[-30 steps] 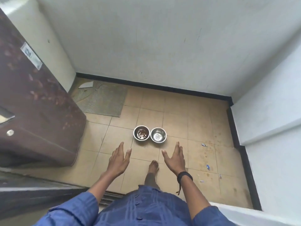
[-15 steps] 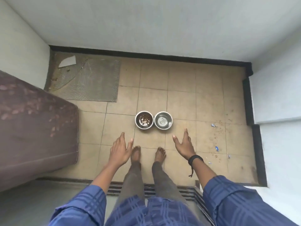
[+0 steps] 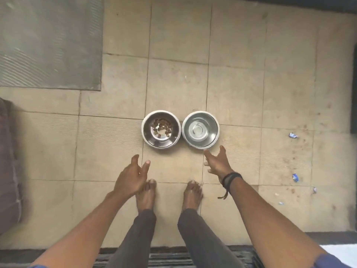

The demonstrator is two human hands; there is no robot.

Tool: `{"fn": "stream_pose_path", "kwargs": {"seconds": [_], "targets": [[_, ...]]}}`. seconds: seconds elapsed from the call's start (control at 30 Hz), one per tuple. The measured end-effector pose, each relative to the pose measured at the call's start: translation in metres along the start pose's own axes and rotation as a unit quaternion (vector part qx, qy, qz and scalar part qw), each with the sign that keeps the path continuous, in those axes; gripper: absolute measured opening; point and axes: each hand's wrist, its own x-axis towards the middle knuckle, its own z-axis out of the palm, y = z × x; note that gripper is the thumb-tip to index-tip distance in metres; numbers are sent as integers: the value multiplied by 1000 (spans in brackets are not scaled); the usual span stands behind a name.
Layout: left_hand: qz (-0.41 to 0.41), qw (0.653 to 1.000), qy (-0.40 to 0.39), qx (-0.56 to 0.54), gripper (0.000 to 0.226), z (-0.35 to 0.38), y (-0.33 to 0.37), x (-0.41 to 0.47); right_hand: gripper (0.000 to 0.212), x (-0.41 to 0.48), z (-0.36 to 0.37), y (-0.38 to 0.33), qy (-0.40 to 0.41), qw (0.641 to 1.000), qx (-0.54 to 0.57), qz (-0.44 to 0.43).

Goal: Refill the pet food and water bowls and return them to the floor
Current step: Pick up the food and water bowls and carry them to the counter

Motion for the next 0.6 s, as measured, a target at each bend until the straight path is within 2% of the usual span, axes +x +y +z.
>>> {"fn": "stream_pose_path", "kwargs": {"seconds": [0.13, 0.23, 0.33, 0.47, 0.6], "targets": [[-32, 999, -6, -31, 68, 46, -18, 108, 86, 96, 15, 16, 35, 997, 59, 38], [-95, 981, 2, -171, 76, 64, -27, 165, 62, 144, 18, 32, 39, 993, 100, 47], [-133, 951, 30, -279, 48, 70, -25, 189, 37, 161, 21, 36, 40, 989, 132, 43], [-174, 912, 27, -369, 32, 74, -22, 204, 38, 168, 25, 39, 6, 985, 165, 40], [-178, 887, 10, -426, 40, 68, -23, 204, 30, 164, 19, 38, -6, 982, 187, 33]]}}
